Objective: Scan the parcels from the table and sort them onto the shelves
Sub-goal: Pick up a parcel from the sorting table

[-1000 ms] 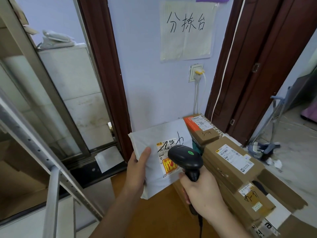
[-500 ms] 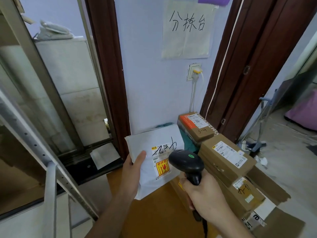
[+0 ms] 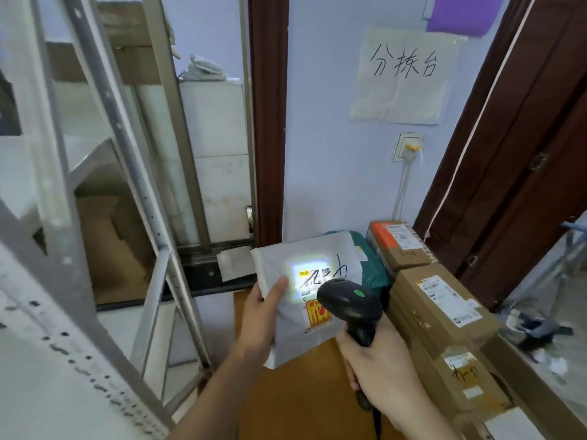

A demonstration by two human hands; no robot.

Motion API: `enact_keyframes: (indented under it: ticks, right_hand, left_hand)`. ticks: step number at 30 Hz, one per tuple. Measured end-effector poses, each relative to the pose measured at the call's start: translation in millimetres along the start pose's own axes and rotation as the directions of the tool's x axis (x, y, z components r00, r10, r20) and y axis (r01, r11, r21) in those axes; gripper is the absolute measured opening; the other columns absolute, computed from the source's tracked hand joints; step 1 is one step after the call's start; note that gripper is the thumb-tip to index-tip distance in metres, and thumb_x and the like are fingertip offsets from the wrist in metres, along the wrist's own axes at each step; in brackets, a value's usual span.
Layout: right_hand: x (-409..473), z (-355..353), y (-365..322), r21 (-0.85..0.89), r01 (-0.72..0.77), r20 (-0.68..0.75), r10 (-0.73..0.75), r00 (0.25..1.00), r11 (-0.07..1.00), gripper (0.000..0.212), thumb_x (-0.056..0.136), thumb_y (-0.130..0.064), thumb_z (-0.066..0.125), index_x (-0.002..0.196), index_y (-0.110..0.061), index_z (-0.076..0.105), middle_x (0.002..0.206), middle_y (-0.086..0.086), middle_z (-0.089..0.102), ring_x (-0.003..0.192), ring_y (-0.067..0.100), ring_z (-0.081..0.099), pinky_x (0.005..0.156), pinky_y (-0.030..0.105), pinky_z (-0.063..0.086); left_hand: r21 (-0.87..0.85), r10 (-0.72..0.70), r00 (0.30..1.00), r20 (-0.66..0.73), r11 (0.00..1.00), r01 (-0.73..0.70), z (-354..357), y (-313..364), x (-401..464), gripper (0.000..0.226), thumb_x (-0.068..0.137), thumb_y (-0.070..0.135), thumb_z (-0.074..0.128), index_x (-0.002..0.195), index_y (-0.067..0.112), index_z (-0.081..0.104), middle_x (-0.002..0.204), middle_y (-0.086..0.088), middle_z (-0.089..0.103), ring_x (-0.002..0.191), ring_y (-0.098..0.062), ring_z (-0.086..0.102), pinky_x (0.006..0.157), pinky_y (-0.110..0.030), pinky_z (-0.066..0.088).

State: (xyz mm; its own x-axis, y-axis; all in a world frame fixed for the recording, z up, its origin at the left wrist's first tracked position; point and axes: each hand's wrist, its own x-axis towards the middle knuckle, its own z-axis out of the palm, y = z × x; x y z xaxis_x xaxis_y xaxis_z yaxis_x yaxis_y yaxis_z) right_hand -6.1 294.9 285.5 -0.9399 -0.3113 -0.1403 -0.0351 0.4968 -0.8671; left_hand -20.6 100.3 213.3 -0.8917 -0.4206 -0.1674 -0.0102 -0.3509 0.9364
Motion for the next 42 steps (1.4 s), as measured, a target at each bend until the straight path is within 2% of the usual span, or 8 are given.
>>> enact_keyframes:
  ticks: [9, 17, 24, 28, 31, 36, 40, 42]
  right_hand:
    - [-70.8, -30.9, 23.8, 0.055, 0.199, 0.138, -0.204, 0.969, 0.979, 0.021, 0.095, -0.010, 0.062, 0.075, -0.010, 0.056, 0.043, 0.001, 0.050, 0.036, 0.012, 0.051, 0.046, 0.026, 0.048]
    - [-108.2, -9.9, 8.9, 0.036, 0.250, 0.350, -0.247, 0.904, 0.968, 0.019, 0.093, -0.019, 0.066, 0.078, -0.012, 0.058, 0.048, 0.002, 0.055, 0.041, 0.012, 0.055, 0.053, 0.034, 0.051]
    - [-153.1, 53.0, -28.7, 0.022, 0.372, 0.469, -0.338, 0.816, 0.928, 0.015, 0.089, -0.019, 0.072, 0.080, -0.013, 0.062, 0.055, 0.005, 0.060, 0.051, 0.008, 0.062, 0.054, 0.017, 0.049]
    - [-185.6, 98.1, -55.2, 0.022, 0.483, 0.542, -0.417, 0.730, 0.875, 0.013, 0.087, -0.019, 0.073, 0.087, -0.013, 0.062, 0.059, 0.005, 0.061, 0.055, 0.009, 0.062, 0.066, 0.027, 0.056]
    - [-216.0, 130.7, -80.1, 0.048, 0.498, 0.586, -0.428, 0.688, 0.866, 0.009, 0.087, -0.017, 0.072, 0.093, -0.013, 0.066, 0.045, -0.006, 0.060, 0.041, 0.001, 0.058, 0.046, 0.009, 0.044]
    - [-277.4, 181.6, -117.0, 0.119, 0.409, 0.613, -0.391, 0.686, 0.905, 0.017, 0.083, -0.020, 0.071, 0.099, -0.025, 0.066, 0.047, 0.001, 0.062, 0.039, 0.010, 0.059, 0.046, 0.019, 0.048]
    - [-311.9, 228.2, -143.1, 0.159, 0.422, 0.590, -0.429, 0.684, 0.892, 0.029, 0.078, -0.018, 0.076, 0.105, -0.028, 0.069, 0.071, -0.011, 0.068, 0.071, 0.001, 0.063, 0.067, 0.015, 0.045]
    - [-320.8, 246.3, -159.1, 0.179, 0.428, 0.592, -0.444, 0.673, 0.886, 0.028, 0.078, -0.017, 0.075, 0.103, -0.027, 0.068, 0.071, -0.010, 0.068, 0.070, 0.001, 0.063, 0.067, 0.017, 0.044]
  left_hand:
    - [-0.025, 0.112, 0.985, -0.134, 0.993, -0.116, 9.2, -9.2, -112.7, 0.039, 0.100, 0.030, 0.063, 0.134, 0.010, 0.064, 0.117, -0.014, 0.078, 0.107, -0.034, 0.076, 0.091, -0.051, 0.062]
    - [-0.013, 0.176, 0.928, -0.327, 0.982, -0.191, -24.1, 11.8, -190.2, 0.027, 0.106, 0.026, 0.057, 0.129, 0.014, 0.067, 0.108, -0.005, 0.081, 0.097, -0.024, 0.080, 0.072, -0.031, 0.064]
    - [-0.051, 0.170, 0.770, -0.615, 0.966, -0.254, -106.5, 37.5, -266.8, 0.031, 0.104, 0.028, 0.060, 0.122, 0.005, 0.072, 0.111, -0.018, 0.079, 0.101, -0.040, 0.077, 0.098, -0.060, 0.058]
    - [-0.041, 0.191, 0.641, -0.743, 0.944, -0.328, -161.8, 59.5, -318.6, 0.031, 0.104, 0.030, 0.061, 0.119, 0.006, 0.073, 0.108, -0.017, 0.080, 0.098, -0.039, 0.078, 0.092, -0.055, 0.061]
    - [-0.026, 0.217, 0.550, -0.806, 0.917, -0.399, -204.0, 76.4, -357.4, 0.028, 0.103, 0.029, 0.062, 0.116, 0.007, 0.073, 0.103, -0.015, 0.081, 0.088, -0.032, 0.080, 0.070, -0.040, 0.063]
    - [0.000, 0.247, 0.462, -0.852, 0.882, -0.472, -267.8, 100.2, -417.6, 0.043, 0.093, 0.040, 0.074, 0.125, 0.011, 0.072, 0.115, -0.015, 0.079, 0.107, -0.039, 0.075, 0.101, -0.060, 0.056]
    - [-0.005, 0.265, 0.450, -0.853, 0.858, -0.514, -321.4, 118.1, -449.8, 0.046, 0.094, 0.038, 0.074, 0.129, 0.009, 0.070, 0.120, -0.020, 0.076, 0.110, -0.045, 0.073, 0.104, -0.067, 0.051]
    - [0.003, 0.275, 0.434, -0.858, 0.847, -0.532, -346.1, 130.3, -461.5, 0.051, 0.090, 0.042, 0.078, 0.129, 0.009, 0.071, 0.121, -0.021, 0.076, 0.110, -0.046, 0.073, 0.105, -0.068, 0.051]
